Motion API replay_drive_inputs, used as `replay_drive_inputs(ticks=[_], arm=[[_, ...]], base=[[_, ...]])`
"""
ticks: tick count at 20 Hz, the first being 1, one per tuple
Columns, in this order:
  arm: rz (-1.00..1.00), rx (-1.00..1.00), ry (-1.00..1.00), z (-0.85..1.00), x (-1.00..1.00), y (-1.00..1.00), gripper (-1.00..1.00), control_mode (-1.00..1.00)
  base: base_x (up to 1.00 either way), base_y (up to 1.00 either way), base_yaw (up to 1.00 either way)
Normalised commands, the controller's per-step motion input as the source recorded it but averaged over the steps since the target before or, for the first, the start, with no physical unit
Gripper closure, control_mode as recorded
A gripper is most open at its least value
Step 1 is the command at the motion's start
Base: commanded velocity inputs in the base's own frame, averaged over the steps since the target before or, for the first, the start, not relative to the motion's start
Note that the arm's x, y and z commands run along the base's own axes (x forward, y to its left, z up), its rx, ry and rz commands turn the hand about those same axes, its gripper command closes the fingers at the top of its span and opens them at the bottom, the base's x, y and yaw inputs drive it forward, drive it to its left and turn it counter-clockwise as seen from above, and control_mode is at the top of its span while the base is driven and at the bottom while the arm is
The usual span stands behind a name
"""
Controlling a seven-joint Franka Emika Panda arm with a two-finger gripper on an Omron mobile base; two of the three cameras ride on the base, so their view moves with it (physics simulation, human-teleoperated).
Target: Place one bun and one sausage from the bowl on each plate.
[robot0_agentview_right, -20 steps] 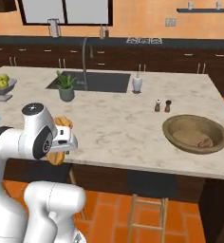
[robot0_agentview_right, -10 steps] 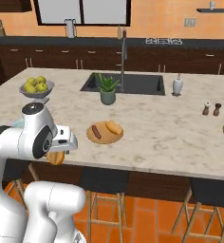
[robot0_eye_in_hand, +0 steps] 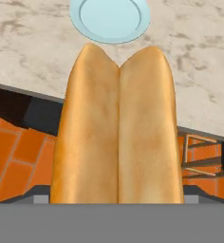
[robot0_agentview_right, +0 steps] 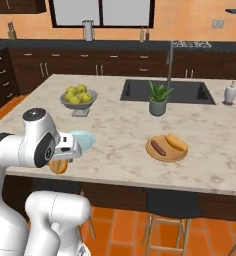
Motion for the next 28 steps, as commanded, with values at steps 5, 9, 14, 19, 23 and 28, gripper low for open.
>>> replay_drive_inputs(ticks=[5,9,14,19,23,28], arm=[[0.00,0.00,0.00,0.00,0.00,0.00,1.00,1.00],[0.00,0.00,0.00,0.00,0.00,0.00,1.00,1.00],[0.00,0.00,0.00,0.00,0.34,0.07,1.00,-1.00],[0.00,0.00,0.00,0.00,1.00,0.10,1.00,-1.00],[0.00,-0.01,0.02,-0.12,1.00,0.00,1.00,-1.00],[0.00,-0.10,0.26,-0.05,1.00,0.04,1.00,-1.00]], base=[[0.58,0.85,-0.08],[0.74,0.66,0.00],[0.44,0.20,0.00],[0.00,0.00,0.00],[0.00,0.00,0.00],[0.00,0.00,0.00]])
